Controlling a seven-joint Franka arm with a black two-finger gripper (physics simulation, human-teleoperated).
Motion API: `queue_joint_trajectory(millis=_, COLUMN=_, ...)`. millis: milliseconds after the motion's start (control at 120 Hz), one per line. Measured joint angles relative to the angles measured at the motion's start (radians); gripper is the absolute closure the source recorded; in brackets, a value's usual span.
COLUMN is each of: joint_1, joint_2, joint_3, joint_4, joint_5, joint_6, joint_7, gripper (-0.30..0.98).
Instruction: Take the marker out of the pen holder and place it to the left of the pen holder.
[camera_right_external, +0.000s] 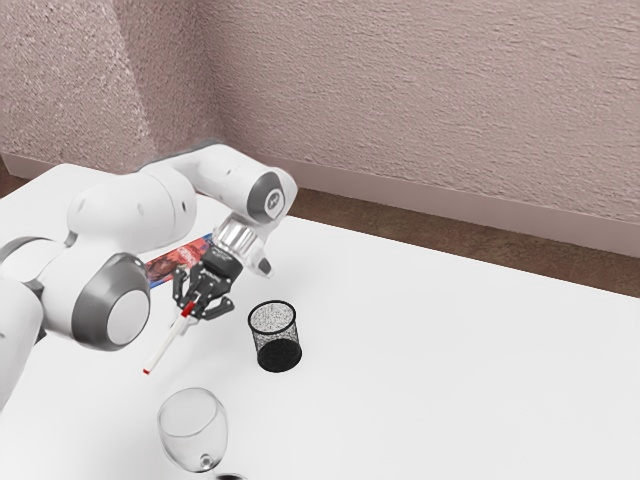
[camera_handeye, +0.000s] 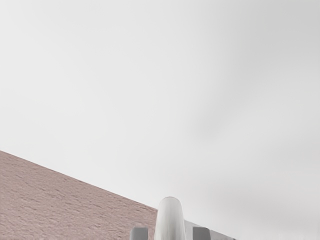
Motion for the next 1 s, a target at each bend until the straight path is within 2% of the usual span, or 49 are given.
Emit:
queue_joint_trajectory(millis=67, joint_1=0.001, joint_2=0.005, joint_3=-0.001, joint_4=-0.001, joint_5=0.0, joint_6=-0.002, joint_7=-0.001, gripper=0.76)
queue_joint_trajectory(millis=217, joint_1=0.025, joint_2=0.021, joint_3=-0.014, joint_4=-0.002, joint_5=-0.013, joint_6=-0.002, joint_7=-0.008, gripper=0.42)
queue_joint_trajectory(millis=317, joint_1=0.043, joint_2=0.022, joint_3=-0.018, joint_4=-0.003, joint_5=-0.016, joint_6=0.0, joint_7=-0.013, gripper=0.26)
queue_joint_trajectory(millis=550, joint_1=0.051, joint_2=-0.023, joint_3=-0.019, joint_4=-0.017, joint_5=-0.024, joint_6=0.009, joint_7=-0.021, gripper=0.09)
queue_joint_trajectory(millis=600, joint_1=0.05, joint_2=-0.103, joint_3=-0.04, joint_4=-0.083, joint_5=-0.024, joint_6=0.048, joint_7=-0.022, gripper=0.07)
queue_joint_trajectory(millis=667, joint_1=0.049, joint_2=-0.298, joint_3=-0.113, joint_4=-0.21, joint_5=-0.03, joint_6=0.156, joint_7=-0.023, gripper=0.05)
queue_joint_trajectory(millis=767, joint_1=0.046, joint_2=-0.586, joint_3=-0.214, joint_4=-0.285, joint_5=-0.046, joint_6=0.284, joint_7=-0.028, gripper=0.03)
queue_joint_trajectory(millis=817, joint_1=0.044, joint_2=-0.76, joint_3=-0.229, joint_4=-0.438, joint_5=-0.051, joint_6=0.365, joint_7=-0.028, gripper=0.03)
queue_joint_trajectory(millis=850, joint_1=0.014, joint_2=-0.843, joint_3=-0.198, joint_4=-0.523, joint_5=-0.055, joint_6=0.417, joint_7=-0.029, gripper=0.02)
queue_joint_trajectory(millis=900, joint_1=-0.089, joint_2=-0.905, joint_3=-0.086, joint_4=-0.578, joint_5=-0.067, joint_6=0.479, joint_7=-0.03, gripper=0.02)
queue_joint_trajectory(millis=942, joint_1=-0.146, joint_2=-0.922, joint_3=-0.009, joint_4=-0.583, joint_5=-0.081, joint_6=0.519, joint_7=-0.03, gripper=0.01)
queue_joint_trajectory(millis=1000, joint_1=-0.163, joint_2=-0.919, joint_3=0.033, joint_4=-0.54, joint_5=-0.093, joint_6=0.547, joint_7=-0.031, gripper=0.01)
